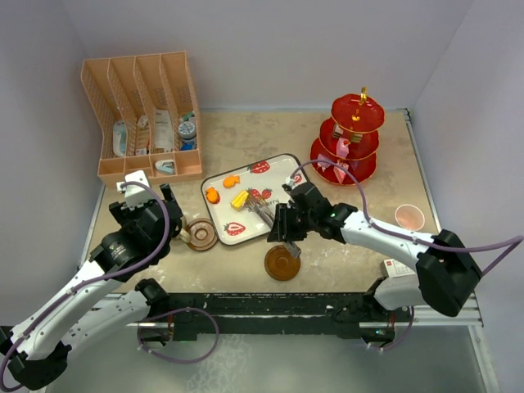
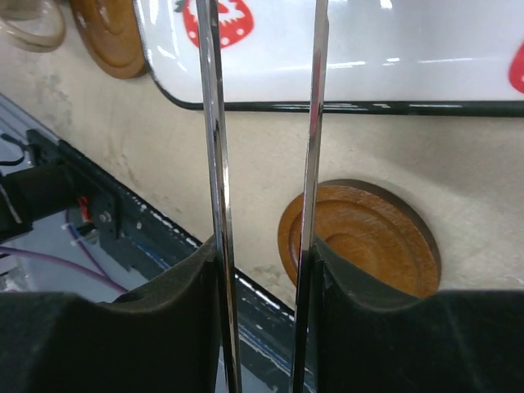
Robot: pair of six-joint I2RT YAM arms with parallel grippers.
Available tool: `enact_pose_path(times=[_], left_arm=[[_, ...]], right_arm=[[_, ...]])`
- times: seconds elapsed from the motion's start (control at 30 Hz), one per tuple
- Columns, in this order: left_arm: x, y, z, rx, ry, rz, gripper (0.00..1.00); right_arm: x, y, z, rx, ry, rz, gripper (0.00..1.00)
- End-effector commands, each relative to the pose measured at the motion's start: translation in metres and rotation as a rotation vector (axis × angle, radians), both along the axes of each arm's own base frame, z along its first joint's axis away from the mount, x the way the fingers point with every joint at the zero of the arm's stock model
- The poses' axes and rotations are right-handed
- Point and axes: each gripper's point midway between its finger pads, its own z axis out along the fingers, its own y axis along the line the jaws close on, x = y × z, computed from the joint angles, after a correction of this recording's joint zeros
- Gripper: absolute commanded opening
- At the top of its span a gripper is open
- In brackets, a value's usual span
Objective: Serve the afternoon tea
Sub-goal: Pick up the desert from the tray.
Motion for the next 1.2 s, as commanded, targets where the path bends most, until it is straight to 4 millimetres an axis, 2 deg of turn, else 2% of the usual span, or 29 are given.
enact_pose_path(times=[0.0,0.57,1.17], left_arm=[[0.002,0.0,0.014,-0.019,-0.035,0.004,0.88],[0.002,0.0,0.014,-0.019,-0.036,0.003,0.88],[0.002,0.0,0.014,-0.016,-0.033,0.004,0.88]], right_arm=[[0.007,0.024,0.025,0.165,-0.013,0.019,0.43],[0.009,0.026,0.004,0.166,0.049,-0.016,0.44],[0.023,0.055,0.001,0.226,0.081,0.02,0.42]])
